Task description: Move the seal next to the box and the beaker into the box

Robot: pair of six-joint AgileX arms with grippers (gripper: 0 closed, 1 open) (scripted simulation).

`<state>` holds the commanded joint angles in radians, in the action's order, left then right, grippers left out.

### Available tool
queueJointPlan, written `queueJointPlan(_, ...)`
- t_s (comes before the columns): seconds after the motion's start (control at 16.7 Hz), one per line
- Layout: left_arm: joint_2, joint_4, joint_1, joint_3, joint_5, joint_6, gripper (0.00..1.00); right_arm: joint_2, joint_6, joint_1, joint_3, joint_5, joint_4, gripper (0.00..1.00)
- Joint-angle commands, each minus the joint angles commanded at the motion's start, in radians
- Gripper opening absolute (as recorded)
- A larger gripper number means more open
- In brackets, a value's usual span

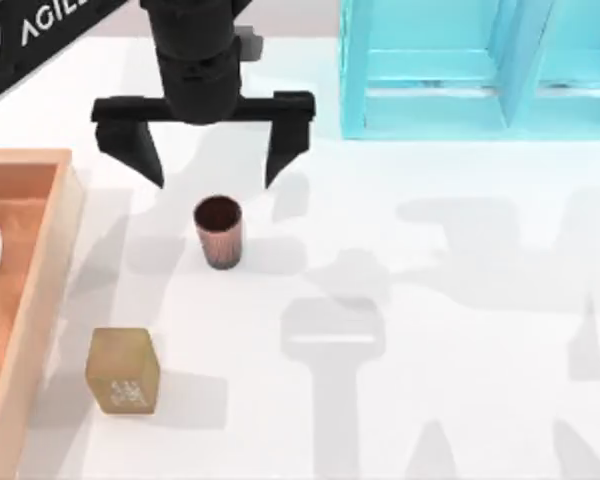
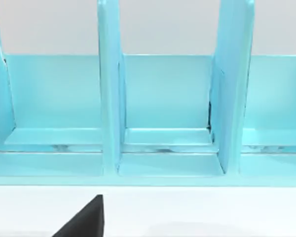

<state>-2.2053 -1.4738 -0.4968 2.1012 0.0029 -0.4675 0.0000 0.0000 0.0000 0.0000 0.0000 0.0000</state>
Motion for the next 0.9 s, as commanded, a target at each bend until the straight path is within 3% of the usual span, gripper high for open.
queueJointPlan(0.24, -0.121, 0.000, -0.009, 0.126, 0.002, -0.008, 1.00, 0.000, 0.000, 0.000, 0.000, 0.000, 0.000, 1.00)
queueJointPlan(0.54, -0.123, 0.004, -0.004, 0.125, 0.003, -0.006, 1.00, 0.000, 0.000, 0.000, 0.000, 0.000, 0.000, 1.00)
queueJointPlan(0.9, -0.125, 0.181, -0.006, -0.050, 0.003, -0.005, 1.00, 0.000, 0.000, 0.000, 0.000, 0.000, 0.000, 1.00)
